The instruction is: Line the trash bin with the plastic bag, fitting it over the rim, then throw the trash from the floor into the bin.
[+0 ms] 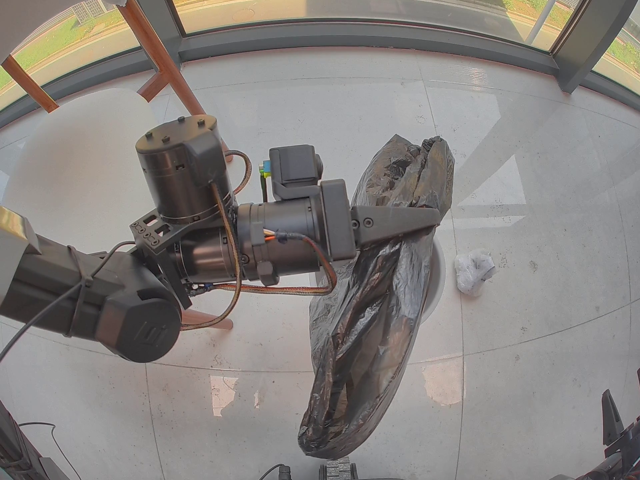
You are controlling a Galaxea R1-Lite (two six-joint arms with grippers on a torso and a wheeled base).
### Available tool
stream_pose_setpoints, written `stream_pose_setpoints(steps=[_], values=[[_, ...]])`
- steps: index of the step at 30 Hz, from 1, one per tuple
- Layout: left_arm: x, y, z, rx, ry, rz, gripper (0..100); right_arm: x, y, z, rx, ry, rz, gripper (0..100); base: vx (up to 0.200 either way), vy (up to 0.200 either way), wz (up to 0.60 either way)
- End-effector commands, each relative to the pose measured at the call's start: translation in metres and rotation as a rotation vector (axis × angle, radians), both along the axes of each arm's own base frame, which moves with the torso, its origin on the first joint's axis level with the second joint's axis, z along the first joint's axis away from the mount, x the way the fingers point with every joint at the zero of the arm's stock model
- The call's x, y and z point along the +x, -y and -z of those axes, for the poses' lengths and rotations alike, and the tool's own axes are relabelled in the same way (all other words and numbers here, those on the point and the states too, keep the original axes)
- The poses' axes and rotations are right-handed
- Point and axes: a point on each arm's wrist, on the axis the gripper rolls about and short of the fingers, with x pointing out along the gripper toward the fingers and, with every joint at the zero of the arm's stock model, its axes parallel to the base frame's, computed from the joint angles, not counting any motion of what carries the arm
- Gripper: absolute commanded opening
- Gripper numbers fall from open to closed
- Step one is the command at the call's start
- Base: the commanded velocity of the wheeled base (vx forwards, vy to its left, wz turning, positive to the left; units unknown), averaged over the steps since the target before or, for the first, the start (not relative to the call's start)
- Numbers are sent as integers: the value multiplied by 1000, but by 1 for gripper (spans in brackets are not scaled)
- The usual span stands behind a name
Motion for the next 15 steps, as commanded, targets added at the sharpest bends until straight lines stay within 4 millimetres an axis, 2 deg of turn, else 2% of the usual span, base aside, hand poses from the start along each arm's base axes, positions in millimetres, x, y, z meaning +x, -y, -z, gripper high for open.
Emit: stream_pose_setpoints(steps=[1,9,15], values=[[5,5,10,17,-18,-1,0,0,0,5,0,-1,0,100,0,0,0],[22,23,38,58,-17,-133,0,0,0,5,0,-1,0,100,0,0,0],[26,26,38,54,-2,-148,0,0,0,5,0,-1,0,100,0,0,0]])
